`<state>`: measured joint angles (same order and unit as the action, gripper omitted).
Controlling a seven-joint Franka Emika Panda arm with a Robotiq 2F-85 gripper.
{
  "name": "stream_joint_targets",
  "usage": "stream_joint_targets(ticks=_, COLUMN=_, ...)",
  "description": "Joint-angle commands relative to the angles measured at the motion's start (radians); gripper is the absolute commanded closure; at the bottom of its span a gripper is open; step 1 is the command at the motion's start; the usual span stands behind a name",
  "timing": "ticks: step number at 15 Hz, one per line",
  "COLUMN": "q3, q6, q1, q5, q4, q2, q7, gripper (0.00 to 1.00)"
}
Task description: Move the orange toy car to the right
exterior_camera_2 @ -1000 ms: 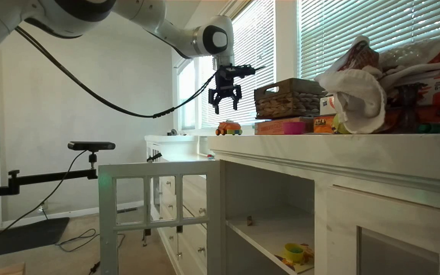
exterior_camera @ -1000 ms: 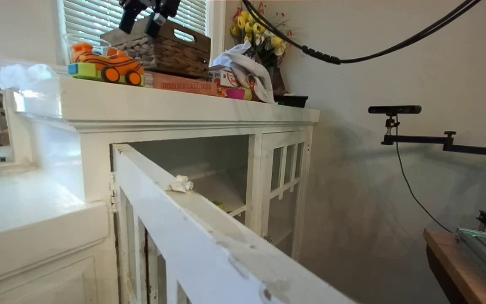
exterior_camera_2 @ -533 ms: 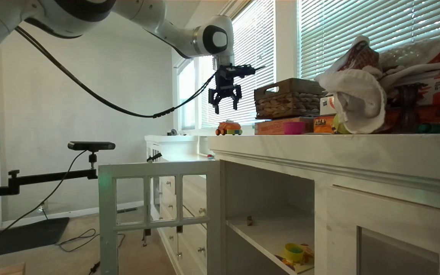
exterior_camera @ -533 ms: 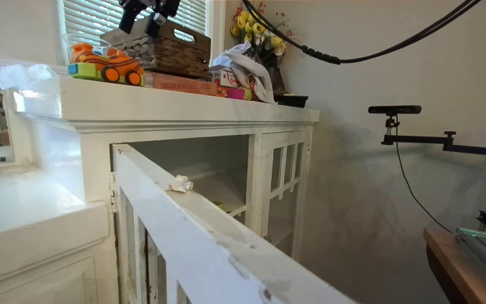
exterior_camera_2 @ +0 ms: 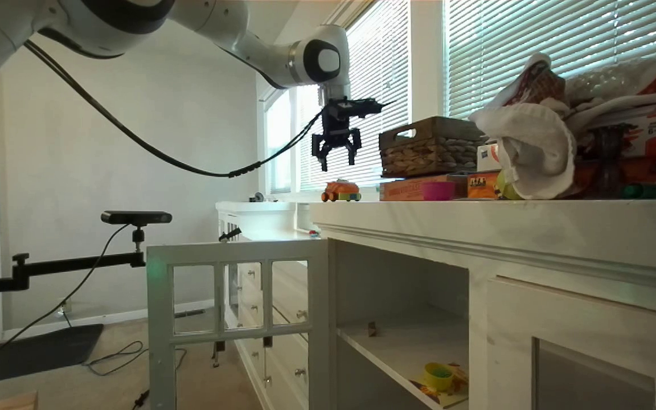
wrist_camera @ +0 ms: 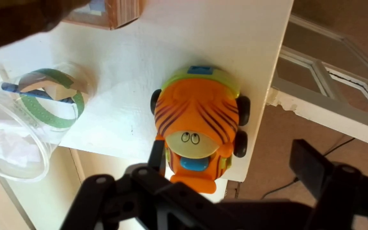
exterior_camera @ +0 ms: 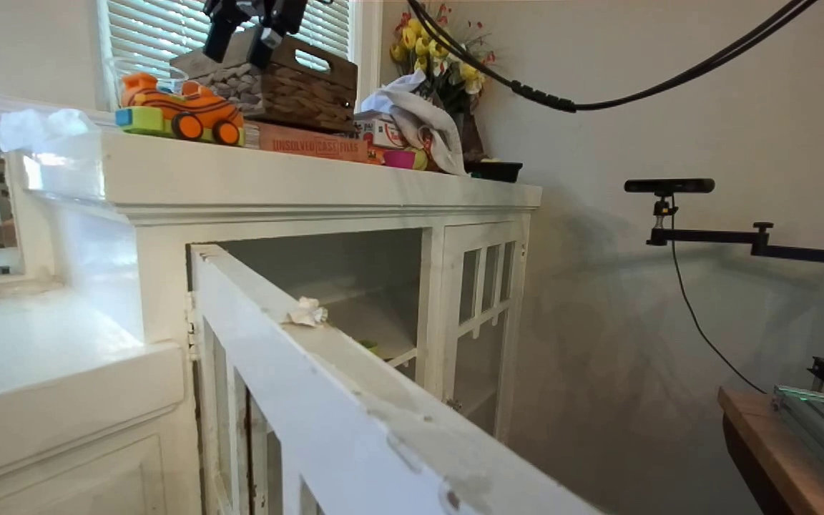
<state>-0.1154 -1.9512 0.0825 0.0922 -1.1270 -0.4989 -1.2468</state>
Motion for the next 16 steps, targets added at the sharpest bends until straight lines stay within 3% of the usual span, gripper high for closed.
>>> stream_joint_targets(ticks=1, q3=0.004, q6=0.027, q1=0.009, q5=-0.021, q4=0.062, q2=-0.041, q7=-0.010, gripper=0.00)
stream_joint_targets(ticks=8, q3=-0.002, q6=0.041, q1=0.018, q5=-0.023, q4=0.122, q2=-0.062, q7=-0.041, gripper=0.00)
stream_joint_targets(ticks=16, q3=0.017, q6=0.164, q1=0.056, q5=-0.100, q4=0.269, q2=-0.154, q7=-0.092, gripper=0.00)
